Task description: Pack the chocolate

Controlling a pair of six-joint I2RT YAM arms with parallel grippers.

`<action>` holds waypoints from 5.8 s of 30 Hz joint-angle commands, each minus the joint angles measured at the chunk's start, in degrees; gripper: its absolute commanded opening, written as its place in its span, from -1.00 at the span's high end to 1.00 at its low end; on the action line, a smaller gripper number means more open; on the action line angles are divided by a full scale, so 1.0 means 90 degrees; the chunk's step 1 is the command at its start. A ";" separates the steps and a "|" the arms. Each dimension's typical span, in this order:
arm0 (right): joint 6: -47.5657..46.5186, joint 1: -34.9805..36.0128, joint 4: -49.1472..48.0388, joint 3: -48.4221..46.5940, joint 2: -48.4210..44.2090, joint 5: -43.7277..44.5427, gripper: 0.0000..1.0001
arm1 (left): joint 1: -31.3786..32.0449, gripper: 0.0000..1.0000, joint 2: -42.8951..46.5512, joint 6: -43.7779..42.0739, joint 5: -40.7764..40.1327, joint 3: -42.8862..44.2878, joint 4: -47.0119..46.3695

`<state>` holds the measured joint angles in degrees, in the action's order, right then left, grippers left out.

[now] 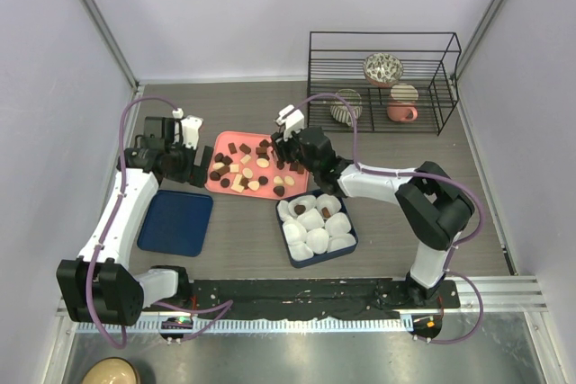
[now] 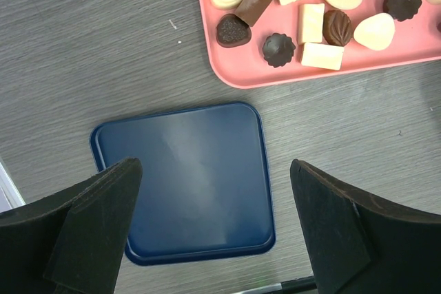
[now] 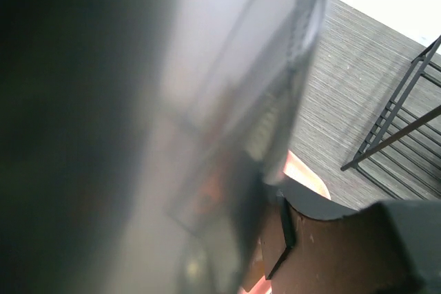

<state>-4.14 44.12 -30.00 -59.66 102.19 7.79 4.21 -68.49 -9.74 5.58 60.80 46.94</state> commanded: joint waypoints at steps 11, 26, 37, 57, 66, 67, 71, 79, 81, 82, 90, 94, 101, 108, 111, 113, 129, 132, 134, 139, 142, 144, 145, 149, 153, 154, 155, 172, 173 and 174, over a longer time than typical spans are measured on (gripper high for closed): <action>0.0216 -0.0146 -0.0290 -0.0051 -0.0183 0.0052 0.42 | -0.0018 -0.89 0.0149 -0.0129 -0.0064 -0.0017 -0.0118; -0.0029 -0.0136 0.0248 -0.0344 -0.1013 -0.0425 0.31 | -0.0018 -0.88 0.0100 -0.0080 -0.0074 0.0052 -0.0040; 0.0099 0.0244 0.0101 -0.0373 -0.0593 -0.1032 0.17 | -0.0028 -0.88 0.0071 -0.0070 -0.0064 0.0052 -0.0059; -0.0145 0.0274 -0.0104 -0.1174 0.0442 -0.0895 -0.06 | -0.0018 -0.87 0.0159 -0.0187 -0.0103 -0.0065 -0.0078; -0.0136 0.0186 0.0003 -0.1360 0.0598 -0.0602 0.01 | -0.0028 -0.88 0.0188 -0.0207 -0.0142 -0.0124 -0.0118; -0.0116 0.0176 0.0013 -0.1360 0.0598 -0.0592 0.06 | -0.0018 -0.87 0.0188 -0.0226 -0.0152 -0.0134 -0.0127; -0.0106 0.0166 0.0052 -0.1291 0.0579 -0.0583 0.10 | -0.0018 -0.88 0.0198 -0.0246 -0.0171 -0.0163 -0.0137; -0.0018 0.0157 0.0120 -0.1125 0.0559 -0.0592 0.11 | -0.0018 -0.88 0.0246 -0.0246 -0.0181 -0.0173 -0.0128; -0.0009 0.0157 0.0111 -0.0999 0.0530 -0.0583 0.10 | -0.0018 -0.87 0.0247 -0.0256 -0.0181 -0.0173 -0.0118; -0.0009 0.0157 0.0111 -0.0950 0.0511 -0.0544 0.11 | -0.0018 -0.88 0.0256 -0.0266 -0.0181 -0.0163 -0.0127; -0.0077 0.0118 -0.0055 -0.0442 0.0335 -0.0231 0.07 | -0.0028 -0.87 0.0217 -0.0256 -0.0122 -0.0173 -0.0118; -0.0106 0.0079 -0.0104 -0.0422 0.0238 -0.0192 0.20 | -0.0028 -0.87 0.0237 -0.0227 -0.0122 -0.0163 -0.0108; -0.0272 -0.0009 0.0130 -0.0559 -0.0036 -0.0104 0.37 | -0.0018 -0.87 0.0256 -0.0246 -0.0132 -0.0173 -0.0098; -0.0360 -0.0049 0.0237 -0.0383 -0.0329 -0.0026 0.41 | -0.0028 -0.88 0.0208 -0.0207 -0.0083 -0.0115 -0.0098; -0.0380 -0.0058 0.0267 -0.0334 -0.0436 -0.0026 0.32 | -0.0018 -0.87 0.0188 -0.0188 -0.0064 -0.0095 -0.0079; -0.0389 -0.0058 0.0354 -0.0334 -0.0446 -0.0045 0.28 | -0.0018 -0.88 0.0178 -0.0188 -0.0054 -0.0066 -0.0069; 0.0118 -0.0049 0.0901 -0.0032 -0.2017 -0.0436 0.88 | -0.0018 -0.87 0.0178 -0.0158 -0.0015 0.0042 0.0048; 0.0410 -0.0010 0.1087 0.0417 -0.2759 -0.0553 0.92 | -0.0018 -0.87 0.0198 -0.0168 -0.0025 0.0042 0.0078; 0.0479 0.0058 0.1243 0.0797 -0.3314 -0.0651 0.92 | -0.0028 -0.87 0.0198 -0.0178 -0.0035 0.0061 0.0097; 0.1075 0.0361 0.1214 0.1638 -0.4156 -0.0437 0.95 | -0.0018 -0.86 0.0110 -0.0110 0.0082 0.0178 0.0214; 0.1086 0.0634 0.1233 0.1902 -0.4382 -0.0280 0.95 | -0.0028 -0.85 0.0042 -0.0012 0.0267 0.0286 0.0351; 0.1056 0.0752 0.1302 0.2009 -0.4431 -0.0114 0.95 | -0.0018 -0.82 0.0041 0.0056 0.0346 0.0315 0.0400; 0.1133 0.0810 0.1312 0.2048 -0.4499 -0.0104 0.95 | -0.0028 -0.81 0.0032 0.0066 0.0385 0.0306 0.0410; 0.1251 0.0938 0.1175 0.2263 -0.4577 -0.0027 0.95 | -0.0028 -0.79 0.0090 0.0047 0.0366 0.0247 0.0400; 0.1251 0.0996 0.0786 0.2400 -0.4441 0.0072 0.95 | -0.0018 -0.80 0.0090 0.0027 0.0327 0.0237 0.0429; 0.1242 0.1006 0.0707 0.2420 -0.4373 0.0091 0.95 | -0.0018 -0.79 0.0090 -0.0002 0.0307 0.0257 0.0439; 0.1251 0.1006 0.0648 0.2449 -0.4324 0.0091 0.95 | -0.0018 -0.79 0.0100 -0.0002 0.0298 0.0266 0.0449; 0.0909 0.1123 0.2501 0.2390 -0.5436 0.1145 0.95 | -0.0018 -0.79 0.0149 -0.0080 0.0365 0.0110 0.0371; 0.0919 0.1133 0.2687 0.2400 -0.5533 0.1281 0.95 | -0.0018 -0.79 0.0149 -0.0071 0.0366 0.0110 0.0361; 0.0948 0.1133 0.3017 0.2410 -0.5660 0.1350 0.95 | -0.0009 -0.79 0.0168 -0.0080 0.0385 0.0120 0.0361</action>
<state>4.43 53.91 -10.15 -37.58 56.49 14.76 4.21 -67.99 -9.69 7.70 61.47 50.85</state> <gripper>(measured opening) 0.284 0.897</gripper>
